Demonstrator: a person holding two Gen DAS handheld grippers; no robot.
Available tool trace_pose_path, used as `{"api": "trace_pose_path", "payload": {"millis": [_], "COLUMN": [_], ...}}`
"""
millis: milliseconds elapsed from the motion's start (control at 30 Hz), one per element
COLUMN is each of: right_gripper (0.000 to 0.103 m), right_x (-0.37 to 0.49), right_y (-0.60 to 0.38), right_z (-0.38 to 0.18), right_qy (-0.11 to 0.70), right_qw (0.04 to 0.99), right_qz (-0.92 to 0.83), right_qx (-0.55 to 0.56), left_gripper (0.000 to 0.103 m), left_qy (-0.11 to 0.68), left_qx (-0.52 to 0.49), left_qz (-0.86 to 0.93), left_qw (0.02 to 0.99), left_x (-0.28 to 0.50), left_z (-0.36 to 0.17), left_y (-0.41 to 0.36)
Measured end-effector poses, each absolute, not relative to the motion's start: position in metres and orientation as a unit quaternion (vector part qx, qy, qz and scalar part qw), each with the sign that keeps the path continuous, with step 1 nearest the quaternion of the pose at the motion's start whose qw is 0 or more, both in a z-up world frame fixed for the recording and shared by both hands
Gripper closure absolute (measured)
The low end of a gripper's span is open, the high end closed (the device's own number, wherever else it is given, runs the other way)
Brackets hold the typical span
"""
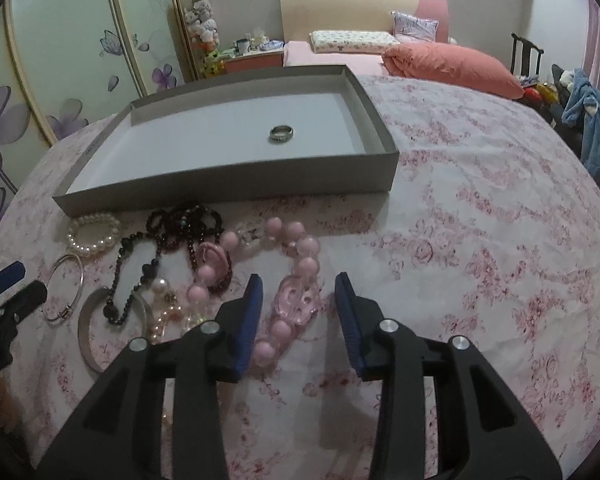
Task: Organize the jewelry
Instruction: 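Grasp the pink crystal bracelet with the right tool while the left tool grasps the large silver bangle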
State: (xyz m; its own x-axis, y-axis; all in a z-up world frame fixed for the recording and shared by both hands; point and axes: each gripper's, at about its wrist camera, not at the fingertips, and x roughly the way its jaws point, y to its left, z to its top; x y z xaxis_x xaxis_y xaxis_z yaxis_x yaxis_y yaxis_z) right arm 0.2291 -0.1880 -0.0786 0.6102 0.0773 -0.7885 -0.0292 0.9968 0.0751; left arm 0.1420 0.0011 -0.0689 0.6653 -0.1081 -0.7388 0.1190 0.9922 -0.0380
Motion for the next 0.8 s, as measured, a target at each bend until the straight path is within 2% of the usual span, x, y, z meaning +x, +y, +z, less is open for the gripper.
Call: {"api": "trace_pose_path", "payload": {"millis": [67,100,300,667,733,800], "right_gripper": [0.069,0.079,0.079,0.079,0.079,0.079], "right_x": [0.230,0.232,0.238,0.240,0.240,0.240], "right_y": [-0.188,-0.187,-0.196,-0.198,-0.199,-0.199], "right_z": [-0.079,-0.079,-0.078,-0.078,-0.078,-0.078], "right_qy": [0.439,0.439,0.436,0.436,0.436,0.436], "right_qw": [0.898,0.898,0.900,0.900,0.900,0.900], "right_qz": [0.026,0.023,0.011,0.010,0.010,0.010], "right_qx": [0.020,0.013,0.022,0.020,0.020,0.018], "left_gripper": [0.016,0.015,0.011,0.011,0.014,0.029], "left_qy": [0.408,0.410,0.424,0.447,0.446,0.441], "left_qx": [0.012,0.014,0.023,0.034,0.032,0.032], "left_qz": [-0.061,-0.060,-0.058,-0.044,-0.041,-0.037], "left_qw": [0.911,0.910,0.904,0.893,0.893,0.896], "left_x": [0.143,0.142,0.146,0.160,0.161,0.160], "left_z": [-0.072,-0.073,-0.080,-0.087,-0.086,-0.084], "left_y": [-0.001,-0.002,-0.006,-0.019,-0.018,-0.017]}}
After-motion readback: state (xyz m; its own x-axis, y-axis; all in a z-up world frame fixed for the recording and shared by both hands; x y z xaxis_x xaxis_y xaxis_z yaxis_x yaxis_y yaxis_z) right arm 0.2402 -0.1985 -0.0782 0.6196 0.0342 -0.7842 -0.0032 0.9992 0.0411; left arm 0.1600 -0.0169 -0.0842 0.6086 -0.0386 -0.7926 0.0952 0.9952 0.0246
